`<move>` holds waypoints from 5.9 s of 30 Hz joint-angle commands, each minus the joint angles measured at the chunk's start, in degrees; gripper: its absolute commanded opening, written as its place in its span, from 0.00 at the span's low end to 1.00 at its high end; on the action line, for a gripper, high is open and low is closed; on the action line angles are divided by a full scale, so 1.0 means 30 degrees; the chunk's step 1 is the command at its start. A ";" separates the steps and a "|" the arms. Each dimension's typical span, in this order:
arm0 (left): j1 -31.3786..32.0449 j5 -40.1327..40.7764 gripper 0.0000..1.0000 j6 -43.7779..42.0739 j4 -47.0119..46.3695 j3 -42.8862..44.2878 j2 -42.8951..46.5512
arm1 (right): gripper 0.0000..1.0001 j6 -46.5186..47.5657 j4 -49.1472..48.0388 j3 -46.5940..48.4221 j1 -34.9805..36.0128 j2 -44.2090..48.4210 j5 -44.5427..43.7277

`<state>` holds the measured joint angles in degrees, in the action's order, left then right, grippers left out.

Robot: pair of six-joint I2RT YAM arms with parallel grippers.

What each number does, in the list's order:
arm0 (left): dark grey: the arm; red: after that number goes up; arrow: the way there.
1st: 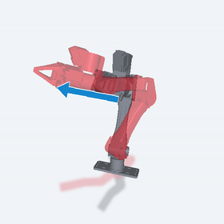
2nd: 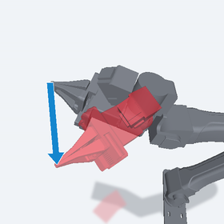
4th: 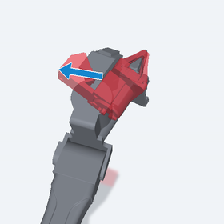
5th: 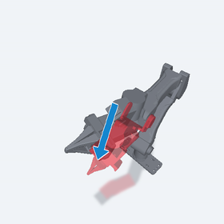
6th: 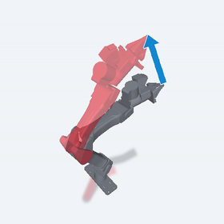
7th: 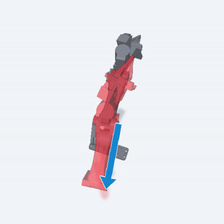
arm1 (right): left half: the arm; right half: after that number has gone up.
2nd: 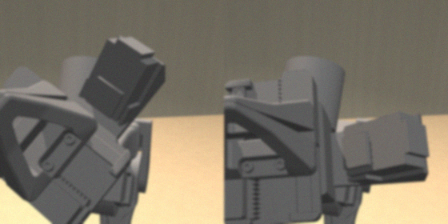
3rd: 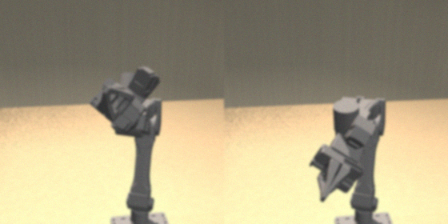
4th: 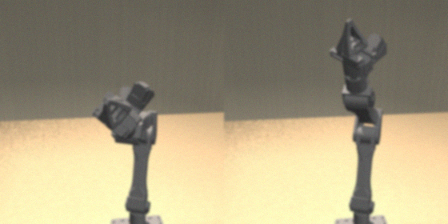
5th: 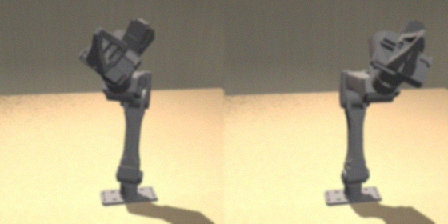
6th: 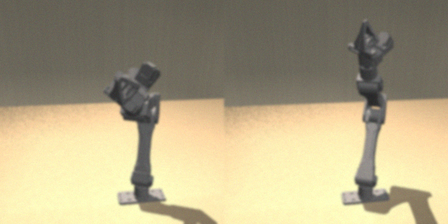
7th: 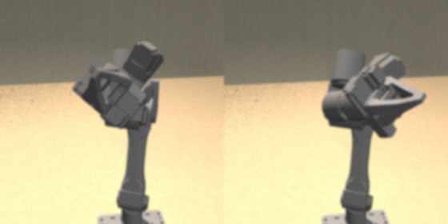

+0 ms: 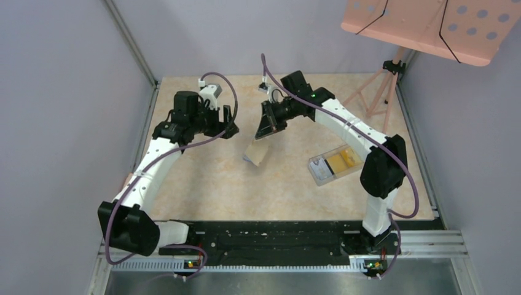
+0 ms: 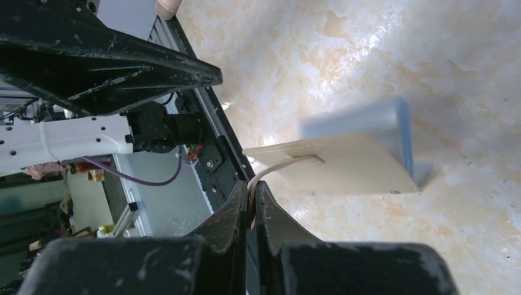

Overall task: Put the credit cards into the card holder
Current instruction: Open the card holder at the center of the board.

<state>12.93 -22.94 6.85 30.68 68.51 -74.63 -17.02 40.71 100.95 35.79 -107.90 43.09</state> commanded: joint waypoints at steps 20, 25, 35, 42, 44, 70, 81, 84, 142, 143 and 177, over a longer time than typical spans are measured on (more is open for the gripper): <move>-0.0251 -1.0673 0.80 -0.5516 -0.4953 -0.2274 -0.1097 | 0.00 0.0284 -0.0061 0.1212 -0.1002 0.1611 0.7173; -0.0075 -1.3757 0.97 -0.2927 -0.7460 -0.1900 -0.2842 | 0.00 0.0191 -0.0264 0.0894 -0.1002 0.1591 0.7364; 0.1115 -1.3453 0.99 -0.4897 -0.6944 -0.2617 -0.1989 | 0.00 0.0097 -0.0591 0.0804 -0.1135 0.1067 0.7461; 0.1104 -1.2308 0.99 -0.6255 -0.6003 -0.3354 -0.0831 | 0.00 0.0142 -0.0538 0.0823 -0.1505 0.0584 0.8379; 0.1110 -1.1684 0.99 -0.6954 -0.5363 -0.3311 -0.0587 | 0.00 0.0135 -0.0532 0.0848 -0.1604 0.0402 0.8689; 0.1577 -1.5908 0.58 -0.6965 -0.4447 -0.2379 -0.1336 | 0.00 0.0019 -0.0619 0.0462 -0.2638 -0.0156 0.8587; 0.2201 -1.3101 0.63 -0.6517 -0.4779 -0.2124 -0.2425 | 0.00 -0.2228 -0.3885 -0.1703 -0.2584 0.0706 0.9195; 0.2219 -1.2456 0.63 -0.5862 -0.5750 -0.2243 -0.2700 | 0.00 -0.3089 -0.5058 -0.2557 -0.2487 0.1116 0.9308; 0.2571 -1.5725 0.00 -0.6047 -0.0295 0.0069 -0.3109 | 0.42 -0.2805 -0.6608 -0.6953 -0.1184 0.4035 0.5942; 0.2556 -1.5640 0.00 -0.6006 -0.0342 0.0076 -0.3088 | 0.31 -0.3335 -0.7331 -0.7189 -0.1172 0.4062 0.6086; 0.2060 -0.0676 0.97 0.0455 -0.0233 -0.2020 -0.0296 | 0.00 -0.4518 -0.7809 -0.5419 -0.3155 0.4323 0.5174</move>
<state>19.22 -16.23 8.21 28.71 60.31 -75.57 -30.24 18.94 82.96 27.05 -97.14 58.57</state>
